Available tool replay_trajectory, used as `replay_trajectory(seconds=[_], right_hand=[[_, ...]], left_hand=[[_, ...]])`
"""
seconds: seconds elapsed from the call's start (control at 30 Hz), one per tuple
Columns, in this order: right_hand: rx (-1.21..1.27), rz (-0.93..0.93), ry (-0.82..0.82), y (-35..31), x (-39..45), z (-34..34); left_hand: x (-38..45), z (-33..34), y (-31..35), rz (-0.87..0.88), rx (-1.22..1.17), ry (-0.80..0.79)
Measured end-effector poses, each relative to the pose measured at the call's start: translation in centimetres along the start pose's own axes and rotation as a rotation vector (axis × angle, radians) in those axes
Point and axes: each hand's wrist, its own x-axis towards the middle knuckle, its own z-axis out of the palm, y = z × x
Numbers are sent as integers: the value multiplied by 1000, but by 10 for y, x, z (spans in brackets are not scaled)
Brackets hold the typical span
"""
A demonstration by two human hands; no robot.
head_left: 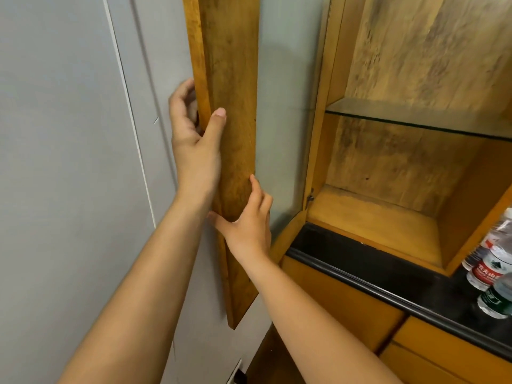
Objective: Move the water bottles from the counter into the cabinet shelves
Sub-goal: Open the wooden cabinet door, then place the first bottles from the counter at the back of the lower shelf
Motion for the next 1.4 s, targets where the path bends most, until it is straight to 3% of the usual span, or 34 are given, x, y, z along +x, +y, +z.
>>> replay_trajectory(seconds=[0.17,0.27,0.4,0.47,0.53,0.8,1.0,1.17,1.4], right_hand=[[18,-5,17,1,-1,2],[52,20,-52,4,0,-5],[173,121,-245,13,0,-29],[214,171,-249,23,-4,-49],[261,182,-223,36,-9,-74],[292,244,-25,136,-80,-238],[231,473,305,233,-193,-364],[209,654,570,299,-286,-416],[308,959,896,390,-405,-412]], left_hand=[[-8,-4,0,66,115,-26],[-16,-5,3,119,134,16],[-37,2,2,396,253,103],[-52,13,-1,530,236,86],[-68,29,-3,544,172,10],[-179,145,-32,125,-99,-412],[-305,248,-71,-208,-136,-728],[-414,299,-103,-507,-109,-1024],[-554,312,-167,-792,102,-1436]])
